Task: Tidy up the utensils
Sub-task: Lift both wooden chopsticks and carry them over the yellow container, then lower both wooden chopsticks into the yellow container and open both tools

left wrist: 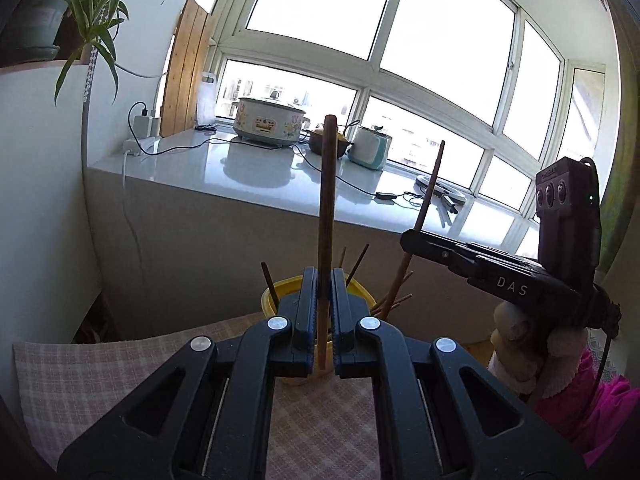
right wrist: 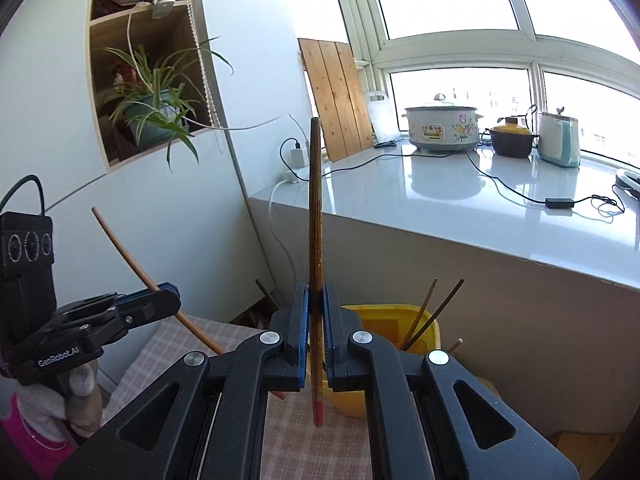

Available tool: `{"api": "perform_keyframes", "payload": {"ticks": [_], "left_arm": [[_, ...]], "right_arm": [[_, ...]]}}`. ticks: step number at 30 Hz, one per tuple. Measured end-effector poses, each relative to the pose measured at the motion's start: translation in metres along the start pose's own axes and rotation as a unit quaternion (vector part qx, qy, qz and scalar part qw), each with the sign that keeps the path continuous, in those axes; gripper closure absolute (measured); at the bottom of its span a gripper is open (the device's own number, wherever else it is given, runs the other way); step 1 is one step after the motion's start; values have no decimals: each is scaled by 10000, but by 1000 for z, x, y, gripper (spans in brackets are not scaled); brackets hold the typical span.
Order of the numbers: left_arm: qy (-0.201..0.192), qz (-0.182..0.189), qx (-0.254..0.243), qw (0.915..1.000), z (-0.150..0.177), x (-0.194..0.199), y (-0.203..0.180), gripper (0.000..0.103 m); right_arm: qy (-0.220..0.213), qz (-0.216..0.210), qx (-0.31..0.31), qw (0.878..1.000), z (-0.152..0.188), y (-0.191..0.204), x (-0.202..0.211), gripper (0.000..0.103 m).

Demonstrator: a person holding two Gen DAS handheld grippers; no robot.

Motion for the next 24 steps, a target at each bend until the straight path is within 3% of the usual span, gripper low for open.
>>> {"api": "perform_keyframes", "payload": {"ticks": [11, 24], "left_arm": [[-129, -164, -174, 9996, -20, -30, -11, 99], [190, -291, -198, 9992, -3, -70, -7, 99]], "right_arm": [[-314, 328, 2, 9990, -28, -20, -5, 98], [25, 594, 110, 9982, -12, -34, -44, 98]]}}
Point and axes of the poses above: each gripper's, at about its wrist camera, not at the fingertips, and x roughly against the way its jaws point, y to its left, z to its underside, the point moved 7 cm from there along -x, roughly the way its jaws point, and after that the axes turned 4 degrees about y, right-handed, at the moved point
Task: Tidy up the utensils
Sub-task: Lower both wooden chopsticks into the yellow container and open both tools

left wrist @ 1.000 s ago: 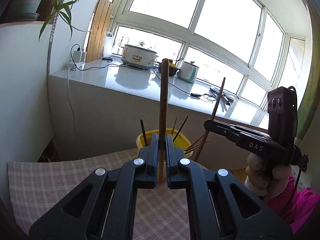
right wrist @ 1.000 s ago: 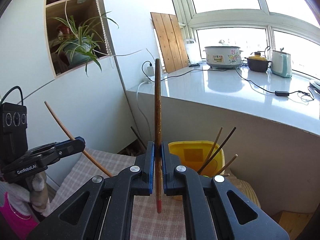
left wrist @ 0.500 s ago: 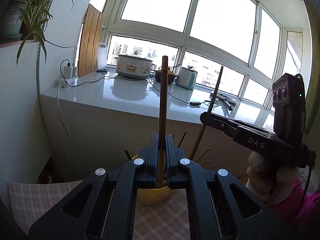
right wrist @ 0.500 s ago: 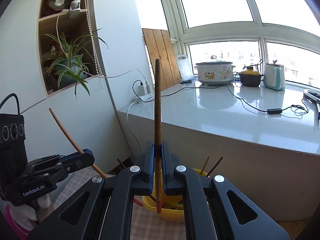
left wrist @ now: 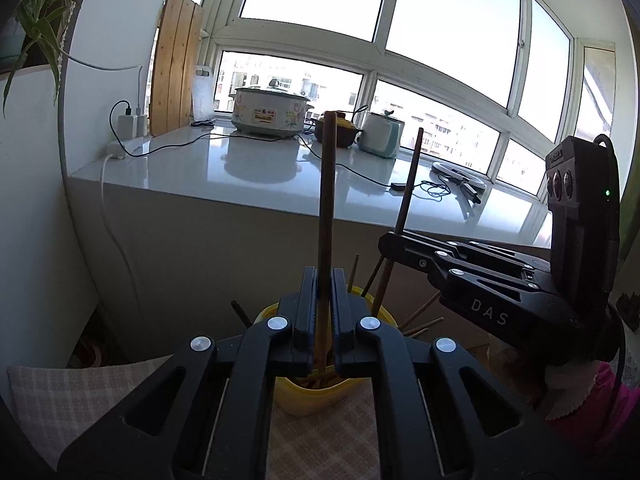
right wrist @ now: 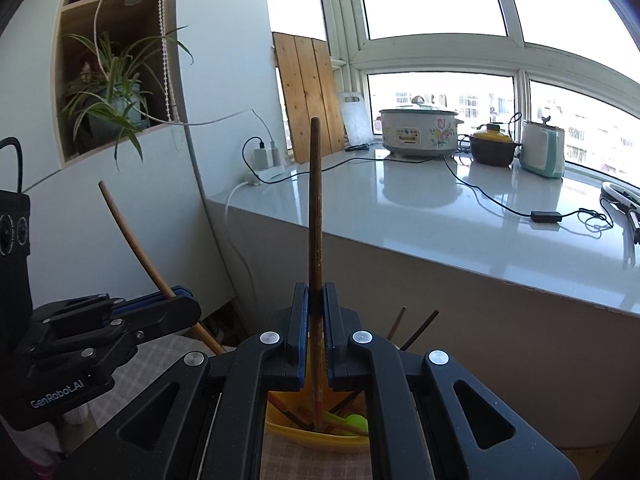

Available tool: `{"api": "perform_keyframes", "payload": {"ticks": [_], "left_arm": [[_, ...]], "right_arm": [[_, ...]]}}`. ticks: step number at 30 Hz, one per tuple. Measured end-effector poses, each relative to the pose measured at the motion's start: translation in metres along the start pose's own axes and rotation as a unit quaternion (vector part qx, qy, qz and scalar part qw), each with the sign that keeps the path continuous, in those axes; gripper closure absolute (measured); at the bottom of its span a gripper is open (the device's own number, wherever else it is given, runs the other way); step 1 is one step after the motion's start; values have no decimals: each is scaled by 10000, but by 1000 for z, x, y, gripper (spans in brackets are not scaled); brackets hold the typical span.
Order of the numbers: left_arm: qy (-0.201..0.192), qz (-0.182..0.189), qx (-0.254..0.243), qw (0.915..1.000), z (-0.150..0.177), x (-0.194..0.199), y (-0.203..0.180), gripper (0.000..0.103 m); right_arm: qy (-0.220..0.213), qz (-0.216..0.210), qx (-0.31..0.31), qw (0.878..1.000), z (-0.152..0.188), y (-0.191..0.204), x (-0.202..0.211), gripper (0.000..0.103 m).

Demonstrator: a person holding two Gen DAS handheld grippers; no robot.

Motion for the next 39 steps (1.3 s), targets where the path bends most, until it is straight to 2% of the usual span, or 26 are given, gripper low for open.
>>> {"api": "perform_keyframes", "payload": {"ticks": [15, 34, 35, 36, 38, 39], "left_arm": [[284, -11, 111, 9995, 23, -14, 1, 99], [321, -93, 135, 9993, 38, -7, 6, 98], [315, -98, 138, 9994, 39, -5, 7, 96], [300, -101, 147, 9994, 39, -3, 7, 88], [253, -97, 158, 9995, 39, 2, 7, 80], [235, -93, 145, 9996, 39, 4, 7, 80]], "right_arm": [[439, 348, 145, 9983, 24, -8, -20, 98], [537, 418, 127, 9976, 35, -13, -18, 97], [547, 412, 116, 9976, 36, -13, -18, 97], [552, 405, 118, 9976, 37, -13, -17, 97], [540, 416, 126, 9976, 38, -12, -16, 97], [532, 416, 116, 9977, 39, -12, -14, 97]]}}
Point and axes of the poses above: each gripper's, at about its wrist camera, not at the fingertips, and x roughly against the way its jaws point, y to its left, z to its underside, the point moved 7 cm from there along -x, roughly the way its jaws point, and after that the axes turned 4 degrees about y, right-handed, at the moved point
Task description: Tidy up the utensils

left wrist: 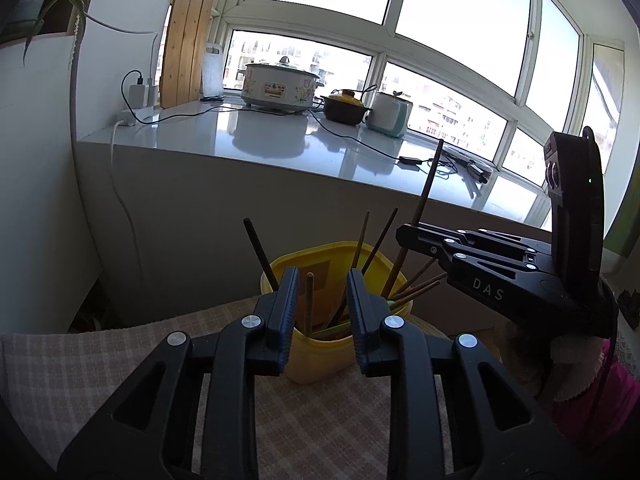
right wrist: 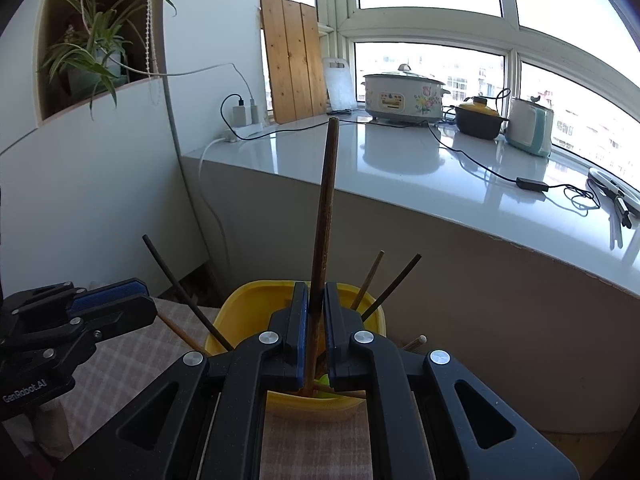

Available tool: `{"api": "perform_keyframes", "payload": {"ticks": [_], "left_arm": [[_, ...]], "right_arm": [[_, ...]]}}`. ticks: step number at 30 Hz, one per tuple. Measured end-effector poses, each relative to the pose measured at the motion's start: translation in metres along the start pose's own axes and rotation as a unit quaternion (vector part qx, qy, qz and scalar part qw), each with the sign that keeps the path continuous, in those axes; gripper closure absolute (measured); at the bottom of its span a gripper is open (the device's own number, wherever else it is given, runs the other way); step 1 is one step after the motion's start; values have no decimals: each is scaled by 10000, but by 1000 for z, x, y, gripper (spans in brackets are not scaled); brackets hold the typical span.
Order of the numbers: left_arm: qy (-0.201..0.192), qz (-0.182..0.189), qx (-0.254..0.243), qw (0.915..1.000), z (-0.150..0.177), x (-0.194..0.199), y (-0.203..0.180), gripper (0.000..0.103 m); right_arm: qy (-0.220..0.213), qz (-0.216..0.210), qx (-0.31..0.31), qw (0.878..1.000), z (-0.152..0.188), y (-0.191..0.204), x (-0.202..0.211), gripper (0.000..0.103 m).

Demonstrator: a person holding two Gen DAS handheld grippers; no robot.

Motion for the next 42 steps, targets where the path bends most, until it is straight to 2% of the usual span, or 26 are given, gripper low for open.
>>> {"api": "perform_keyframes", "payload": {"ticks": [10, 12, 14, 19, 21, 26, 30, 34, 36, 42], "left_arm": [[-103, -66, -110, 9999, 10, 21, -1, 79], [-107, -79, -105, 9999, 12, 24, 0, 79], [-105, -98, -100, 9998, 13, 26, 1, 78], [-111, -146, -70, 9998, 17, 30, 6, 77], [-134, -174, -62, 9997, 19, 33, 6, 68], [-166, -283, -145, 9994, 25, 40, 7, 66], [-220, -297, -112, 9993, 31, 47, 7, 44], [-273, -352, -94, 9990, 35, 54, 7, 43], [-317, -411, -113, 9986, 37, 58, 5, 29], [-504, -508, -118, 9974, 42, 75, 1, 14]], "right_arm": [[-73, 57, 81, 9999, 5, 7, 12, 97], [-96, 64, 113, 9999, 6, 10, 15, 93], [-126, 82, 143, 9998, 7, 12, 17, 83], [-153, 106, 199, 9996, 10, 16, 22, 82], [-166, 118, 238, 9995, 12, 19, 25, 82], [-211, 168, 319, 9991, 19, 24, 35, 82], [-223, 128, 308, 9992, 27, 27, 42, 81], [-345, 168, 351, 9986, 32, 31, 51, 79], [-428, 133, 355, 9984, 32, 33, 57, 77], [-822, 216, 331, 9958, 31, 33, 80, 59]]}}
Point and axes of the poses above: each gripper's, at about its wrist camera, not at the fingertips, and x roughly against the way its jaws point, y to its left, z to its underside, the point moved 7 cm from there along -x, roughly the way its jaws point, and after that the axes turned 4 degrees about y, right-handed, at the moved point
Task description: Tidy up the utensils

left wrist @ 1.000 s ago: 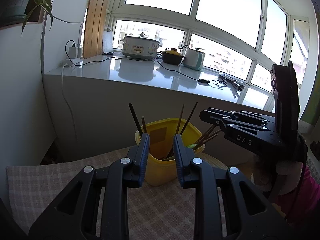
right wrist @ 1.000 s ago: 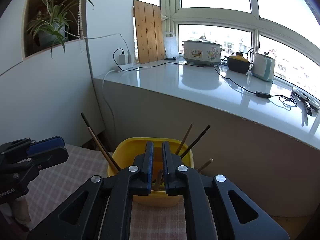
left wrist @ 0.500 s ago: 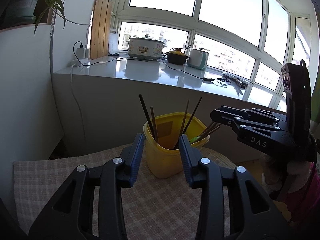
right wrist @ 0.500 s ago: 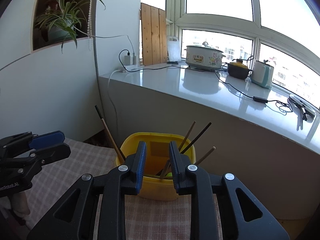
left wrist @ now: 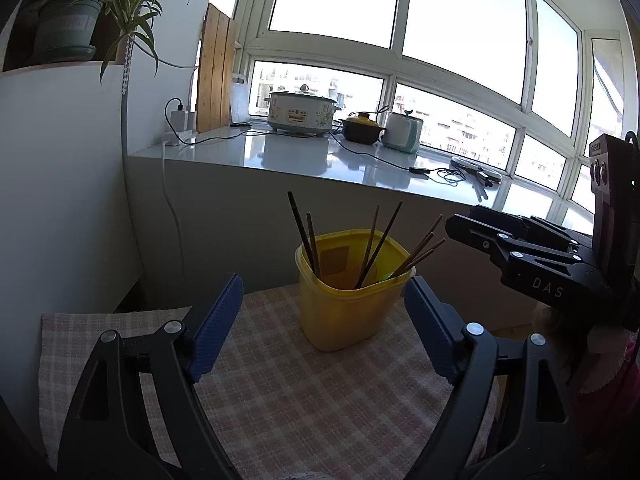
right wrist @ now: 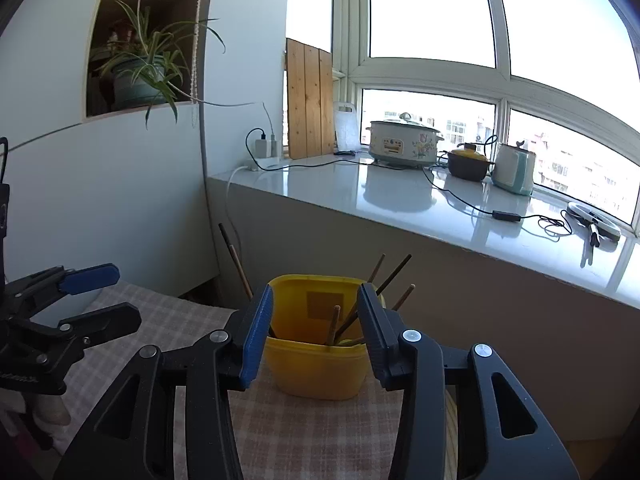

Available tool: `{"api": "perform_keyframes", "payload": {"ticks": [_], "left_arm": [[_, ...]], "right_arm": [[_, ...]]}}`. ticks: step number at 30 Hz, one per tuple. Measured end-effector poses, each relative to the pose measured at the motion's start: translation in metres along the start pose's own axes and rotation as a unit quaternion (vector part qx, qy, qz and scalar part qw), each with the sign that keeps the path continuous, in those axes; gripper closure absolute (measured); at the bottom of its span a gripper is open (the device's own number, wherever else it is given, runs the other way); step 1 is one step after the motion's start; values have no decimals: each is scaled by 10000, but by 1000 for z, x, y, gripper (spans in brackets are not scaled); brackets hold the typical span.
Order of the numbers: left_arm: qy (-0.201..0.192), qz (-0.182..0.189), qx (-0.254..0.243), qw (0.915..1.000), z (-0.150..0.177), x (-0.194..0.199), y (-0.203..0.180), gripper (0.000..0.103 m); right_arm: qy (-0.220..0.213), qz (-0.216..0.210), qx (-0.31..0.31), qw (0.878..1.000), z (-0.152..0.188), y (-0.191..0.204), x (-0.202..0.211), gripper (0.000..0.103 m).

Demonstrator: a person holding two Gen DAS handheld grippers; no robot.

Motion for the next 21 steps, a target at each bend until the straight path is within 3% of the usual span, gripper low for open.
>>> {"api": "perform_keyframes", "payload": {"ticks": [2, 5, 21], "left_arm": [[-24, -23, -2, 10000, 1, 4, -2, 8], [-87, -113, -58, 9999, 3, 8, -4, 2], [204, -809, -112, 9964, 31, 3, 2, 0]], "right_arm": [[-83, 56, -30, 9999, 0, -1, 6, 46], [-120, 133, -117, 9998, 4, -4, 10, 34], [223, 550, -571, 9966, 38, -21, 5, 27]]}}
Point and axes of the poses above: each gripper's, at about its wrist camera, not at the fingertips, and x roughly against the way its jaws point, y to its left, z to its underside, the point moved 7 cm from there along -x, roughly the way its jaws point, and after that the axes turned 4 degrees about y, right-handed, at the moved point
